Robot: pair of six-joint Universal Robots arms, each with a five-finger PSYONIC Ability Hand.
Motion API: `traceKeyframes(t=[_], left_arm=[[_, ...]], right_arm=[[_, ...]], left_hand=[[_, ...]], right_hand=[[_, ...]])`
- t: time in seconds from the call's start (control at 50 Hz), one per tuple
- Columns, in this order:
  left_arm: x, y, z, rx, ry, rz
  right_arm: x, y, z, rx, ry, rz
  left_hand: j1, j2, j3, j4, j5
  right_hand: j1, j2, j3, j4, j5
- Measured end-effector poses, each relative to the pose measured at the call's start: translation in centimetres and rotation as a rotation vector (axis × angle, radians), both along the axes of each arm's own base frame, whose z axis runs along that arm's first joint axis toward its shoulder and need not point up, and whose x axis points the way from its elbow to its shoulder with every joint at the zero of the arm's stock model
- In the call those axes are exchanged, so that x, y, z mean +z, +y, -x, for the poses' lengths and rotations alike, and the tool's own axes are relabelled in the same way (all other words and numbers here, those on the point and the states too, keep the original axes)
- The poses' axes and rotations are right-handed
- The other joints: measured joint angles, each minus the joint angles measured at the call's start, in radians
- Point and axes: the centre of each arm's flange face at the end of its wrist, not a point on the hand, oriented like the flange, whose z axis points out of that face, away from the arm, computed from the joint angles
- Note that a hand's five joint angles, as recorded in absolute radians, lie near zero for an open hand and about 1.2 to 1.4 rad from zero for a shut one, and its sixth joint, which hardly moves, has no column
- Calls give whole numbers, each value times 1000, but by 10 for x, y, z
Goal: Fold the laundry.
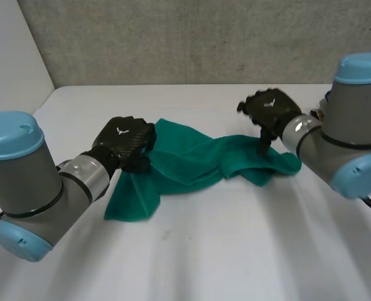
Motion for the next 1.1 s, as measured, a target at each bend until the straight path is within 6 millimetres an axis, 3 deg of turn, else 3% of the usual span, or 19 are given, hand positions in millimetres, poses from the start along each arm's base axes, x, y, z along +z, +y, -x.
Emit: traceKeyframes(t=[0.12,0.22,0.32,0.54,0.62,0.78,0.88,0.96,1.04,1.1], left_arm=[[0,-2,1,1,1,1],[-2,-4,1,3,-1,-2],[-4,-7,-1,16,-3,-7],[-9,-18,-7,59,-7,-26],[-11,-21,-7,67,-10,-37],[-11,-28,-11,99,-19,-52],[9,-28,-24,145,-21,-50],[30,-22,-30,153,-17,-30],[39,-15,-30,137,-22,-23],[33,-16,-27,121,-45,-35]], right_arm=[[-25,26,1,160,144,3],[-49,30,-4,223,180,12],[-81,26,-17,259,181,66],[-111,4,-32,233,138,235],[-114,-4,-33,203,105,272],[-94,-8,-24,107,43,244],[-32,-9,8,-52,-58,95],[1,-3,38,-166,-86,-99],[13,5,56,-230,-55,-273],[15,7,63,-254,-16,-368]], left_hand=[[0,0,0,0,0],[0,0,0,0,0],[0,0,0,0,0],[0,0,0,0,0],[0,0,0,0,0],[0,0,0,0,0],[0,0,0,0,0],[0,0,0,0,0],[0,0,0,0,0],[0,0,0,0,0]], right_hand=[[104,92,97,102,99],[169,174,166,171,163],[240,240,241,242,234],[335,337,333,333,325],[716,744,727,731,723],[751,808,810,822,791],[751,808,811,823,791],[751,808,811,823,795],[751,808,811,823,795],[751,808,811,823,795]])
